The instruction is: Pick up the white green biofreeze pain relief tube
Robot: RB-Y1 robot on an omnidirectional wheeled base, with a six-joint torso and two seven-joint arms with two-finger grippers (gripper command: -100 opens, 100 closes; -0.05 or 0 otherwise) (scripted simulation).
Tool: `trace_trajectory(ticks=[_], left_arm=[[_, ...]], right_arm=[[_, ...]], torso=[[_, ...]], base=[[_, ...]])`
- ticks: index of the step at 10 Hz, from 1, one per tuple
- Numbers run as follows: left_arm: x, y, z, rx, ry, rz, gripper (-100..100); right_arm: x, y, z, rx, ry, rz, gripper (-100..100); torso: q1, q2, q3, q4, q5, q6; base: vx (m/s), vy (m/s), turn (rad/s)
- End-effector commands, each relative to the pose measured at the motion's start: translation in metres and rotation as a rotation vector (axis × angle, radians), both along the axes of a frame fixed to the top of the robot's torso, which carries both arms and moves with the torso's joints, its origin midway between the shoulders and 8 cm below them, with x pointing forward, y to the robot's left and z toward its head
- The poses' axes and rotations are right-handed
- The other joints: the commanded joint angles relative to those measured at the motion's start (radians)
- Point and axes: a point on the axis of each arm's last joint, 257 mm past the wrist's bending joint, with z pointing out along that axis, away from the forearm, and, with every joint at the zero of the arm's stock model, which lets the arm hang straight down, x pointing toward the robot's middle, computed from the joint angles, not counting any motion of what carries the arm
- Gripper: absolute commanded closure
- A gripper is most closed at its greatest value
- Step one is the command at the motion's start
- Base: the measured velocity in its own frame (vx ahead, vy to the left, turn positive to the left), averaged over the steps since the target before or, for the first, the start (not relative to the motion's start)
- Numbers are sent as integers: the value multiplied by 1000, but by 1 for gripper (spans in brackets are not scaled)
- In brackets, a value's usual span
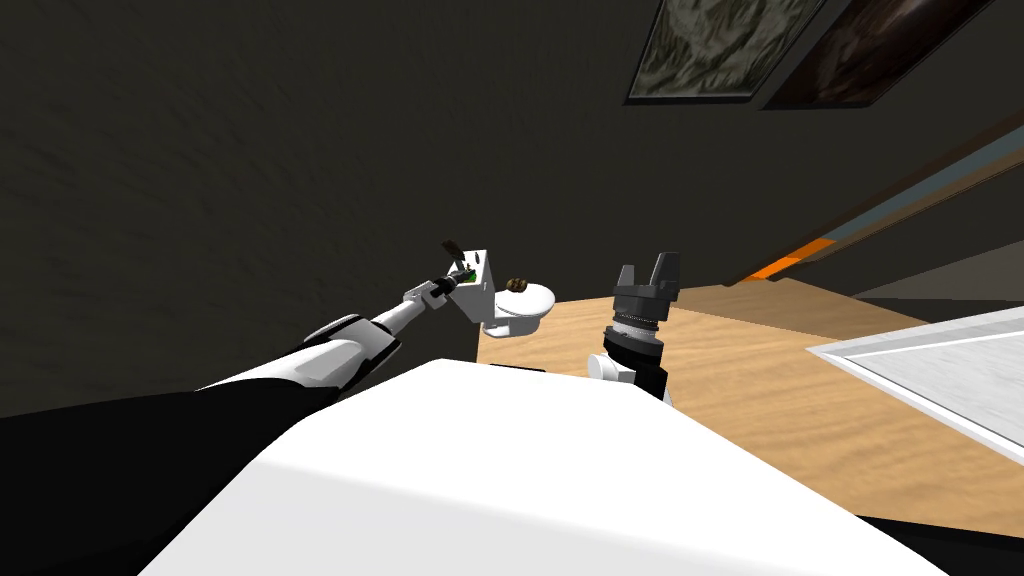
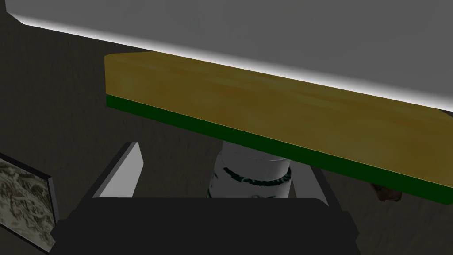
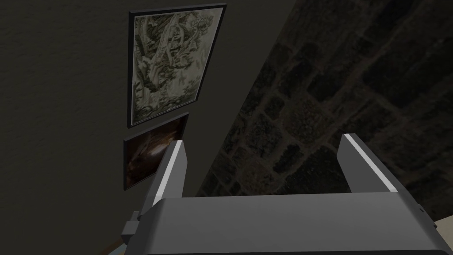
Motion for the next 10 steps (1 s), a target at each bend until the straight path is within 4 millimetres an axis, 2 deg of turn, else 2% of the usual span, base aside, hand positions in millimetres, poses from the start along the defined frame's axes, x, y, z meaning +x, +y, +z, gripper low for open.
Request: trace_trajectory(ticks=[1,2,3,4,5,6,7,8,9,10], left_arm=[[12,0,11,18,-7,6,-100],[20,-6,27,17,-33,-4,-100],[24,-8,35,17,-44,-8,-100],[30,-15,23,39,-14,-4,-100],[34,-18,25,57,-13,-12,-100],[42,-11,37,64,-25,5,-100],[51,-18,57,64,-54,-4,-100],[46,-16,47,63,-40,-3,-100],[46,-17,49,63,-42,-3,100],[46,-16,48,64,-41,-1,100]], right_arm=[[0,0,0,0,0,0,0],[0,0,0,0,0,0,0],[0,0,0,0,0,0,0],[0,0,0,0,0,0,0],[0,0,0,0,0,0,0],[0,0,0,0,0,0,0],[0,0,0,0,0,0,0],[0,0,0,0,0,0,0],[0,0,0,0,0,0,0],[0,0,0,0,0,0,0]], torso=[[0,0,0,0,0,0],[0,-2,-1,0,0,0],[-1,-5,-2,-1,0,0],[-2,-6,-3,-1,-1,0],[-1,-2,-1,0,0,1],[-1,0,0,0,0,0],[-1,-2,-1,0,-1,0],[-2,-4,-2,0,-1,0],[-3,-5,-3,-1,-1,0],[-3,-6,-3,-1,-1,1]], base=[[-69,31,-2],[-19,16,5],[7,1,-1],[-90,37,-20],[-112,37,-28],[-64,18,-2],[-25,5,5],[-6,1,-2],[0,0,0],[0,0,0]])
